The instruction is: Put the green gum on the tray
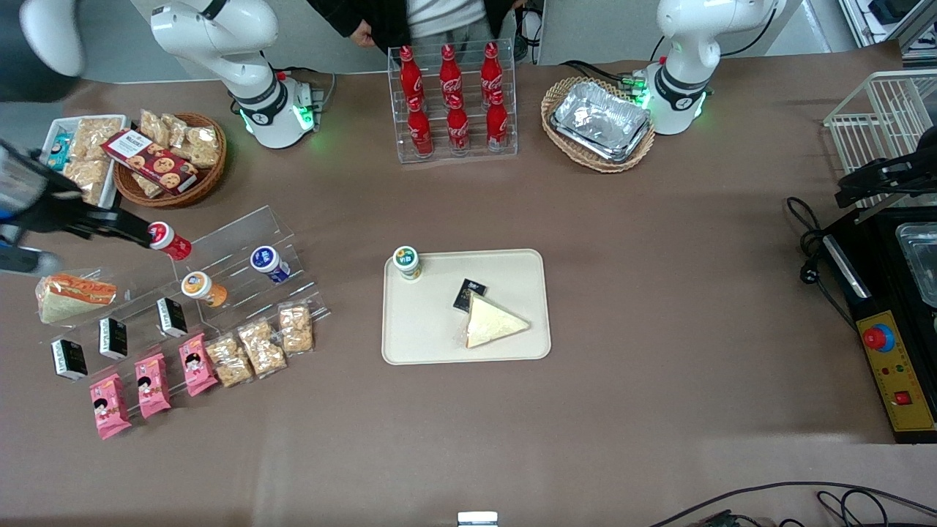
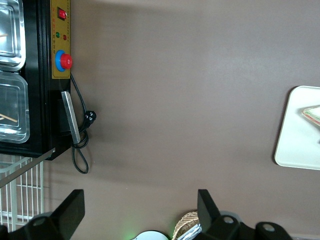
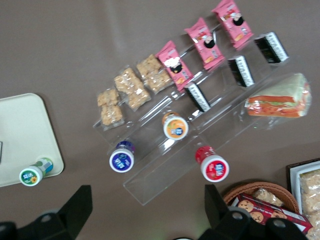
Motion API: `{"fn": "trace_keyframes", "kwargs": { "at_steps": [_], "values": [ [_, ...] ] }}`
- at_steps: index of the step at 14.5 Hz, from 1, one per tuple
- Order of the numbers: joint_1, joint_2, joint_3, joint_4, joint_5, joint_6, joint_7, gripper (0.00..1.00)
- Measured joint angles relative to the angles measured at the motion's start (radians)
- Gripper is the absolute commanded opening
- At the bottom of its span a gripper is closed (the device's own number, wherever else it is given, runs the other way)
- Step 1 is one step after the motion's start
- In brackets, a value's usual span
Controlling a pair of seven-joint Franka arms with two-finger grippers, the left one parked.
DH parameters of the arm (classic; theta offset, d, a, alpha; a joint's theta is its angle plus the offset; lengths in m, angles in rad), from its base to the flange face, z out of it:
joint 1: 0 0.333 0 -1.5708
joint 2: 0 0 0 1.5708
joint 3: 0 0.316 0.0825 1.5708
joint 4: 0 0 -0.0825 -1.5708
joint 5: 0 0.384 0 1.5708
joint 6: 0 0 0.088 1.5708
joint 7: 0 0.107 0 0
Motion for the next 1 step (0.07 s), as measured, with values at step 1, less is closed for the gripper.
{"fn": "trace_keyframes", "kwargs": {
  "at_steps": [1],
  "values": [
    [0.0,-0.014,-0.021,0.001,0.0,-0.006,-0.007,1.0]
  ]
}}
